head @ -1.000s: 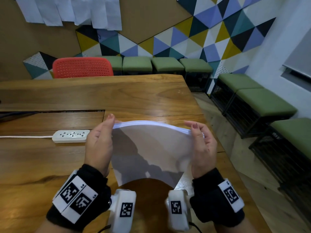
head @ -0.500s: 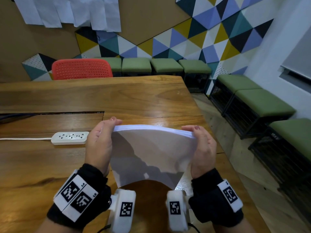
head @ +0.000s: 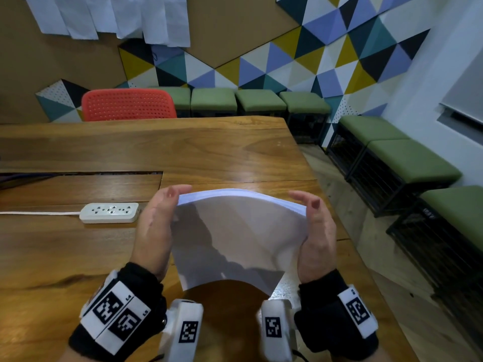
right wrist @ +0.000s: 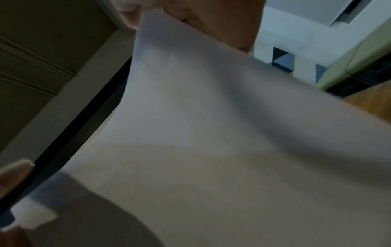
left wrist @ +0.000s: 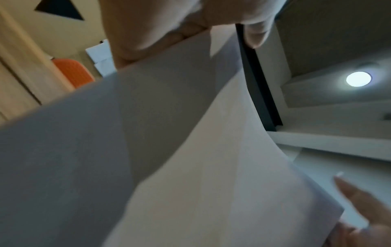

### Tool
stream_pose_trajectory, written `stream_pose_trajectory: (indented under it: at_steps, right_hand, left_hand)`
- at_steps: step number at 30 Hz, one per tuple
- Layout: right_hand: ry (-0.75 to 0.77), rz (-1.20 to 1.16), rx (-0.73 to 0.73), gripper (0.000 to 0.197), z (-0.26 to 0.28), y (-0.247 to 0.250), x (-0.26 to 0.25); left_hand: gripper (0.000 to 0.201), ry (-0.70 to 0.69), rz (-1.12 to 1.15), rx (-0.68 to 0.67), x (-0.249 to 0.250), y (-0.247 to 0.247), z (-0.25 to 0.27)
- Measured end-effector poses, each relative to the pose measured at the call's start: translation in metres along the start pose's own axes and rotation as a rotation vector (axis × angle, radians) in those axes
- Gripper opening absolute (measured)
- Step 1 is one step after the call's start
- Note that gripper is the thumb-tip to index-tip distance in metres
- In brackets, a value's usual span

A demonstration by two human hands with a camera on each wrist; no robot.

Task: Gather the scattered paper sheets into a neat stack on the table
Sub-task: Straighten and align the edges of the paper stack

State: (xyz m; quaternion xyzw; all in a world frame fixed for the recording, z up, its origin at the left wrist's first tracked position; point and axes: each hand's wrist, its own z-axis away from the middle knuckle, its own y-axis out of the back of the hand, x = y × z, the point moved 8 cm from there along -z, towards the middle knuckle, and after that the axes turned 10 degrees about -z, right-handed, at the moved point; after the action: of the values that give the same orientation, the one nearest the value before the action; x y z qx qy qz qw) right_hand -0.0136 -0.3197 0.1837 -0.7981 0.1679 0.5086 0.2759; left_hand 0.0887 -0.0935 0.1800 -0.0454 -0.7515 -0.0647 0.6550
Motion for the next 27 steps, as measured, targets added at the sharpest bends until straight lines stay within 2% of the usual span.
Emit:
stream_pose_trajectory:
  at_steps: [1,2,4,6,7,10,15,17,20,22,23,25,27]
  right_hand:
    - [0.023,0.032,-0.034,0.059,0.001,-0.001,-0.001]
    - [0.024,0.066,-0.072,0.056,0.002,-0.002,0.0]
    - [0.005,0.08,-0.137,0.034,0.002,-0.003,0.002]
    - [-0.007,0.029,-0.17,0.023,0.001,-0.003,0.003]
    - [-0.01,0.011,-0.182,0.025,0.0,-0.003,0.002]
    - [-0.013,-0.003,-0.213,0.046,-0.003,-0.002,0.002]
    - [-0.014,-0.02,-0.24,0.049,-0.003,-0.003,0.0]
    - [-0.026,-0.036,-0.258,0.045,-0.001,-0.002,0.002]
    - [-0.18,-0.029,-0.275,0.026,0.006,0.002,0.023]
    - [-0.308,-0.022,-0.261,0.026,0.014,0.002,0.04]
    - [-0.334,-0.005,-0.254,0.028,0.018,0.002,0.047]
    - [-0.313,0.031,-0.229,0.03,0.021,0.001,0.049]
    - [-0.258,0.04,-0.208,0.028,0.022,0.001,0.046]
  left_hand:
    - [0.05,-0.045,-0.023,-0.046,0.001,-0.001,0.002]
    - [0.05,-0.07,-0.048,-0.095,0.002,-0.002,0.005]
    - [0.041,-0.107,-0.082,-0.162,0.001,-0.004,0.008]
    - [0.03,-0.116,-0.053,-0.182,0.001,0.0,0.009]
    - [0.035,-0.122,-0.032,-0.163,-0.001,0.006,0.008]
    - [0.049,-0.115,0.01,-0.118,-0.004,0.017,0.003]
    - [0.048,-0.093,0.095,-0.11,-0.005,0.011,-0.002]
    - [0.047,-0.158,0.063,-0.109,0.0,0.011,-0.001]
    - [0.066,-0.13,-0.034,-0.19,-0.013,0.004,0.003]
    - [0.077,-0.038,-0.103,-0.214,-0.031,-0.002,0.007]
    - [0.067,0.012,-0.128,-0.199,-0.038,-0.004,0.01]
    - [0.009,0.049,-0.171,-0.172,-0.041,-0.006,0.014]
    - [0.039,-0.003,-0.221,-0.132,-0.036,-0.006,0.019]
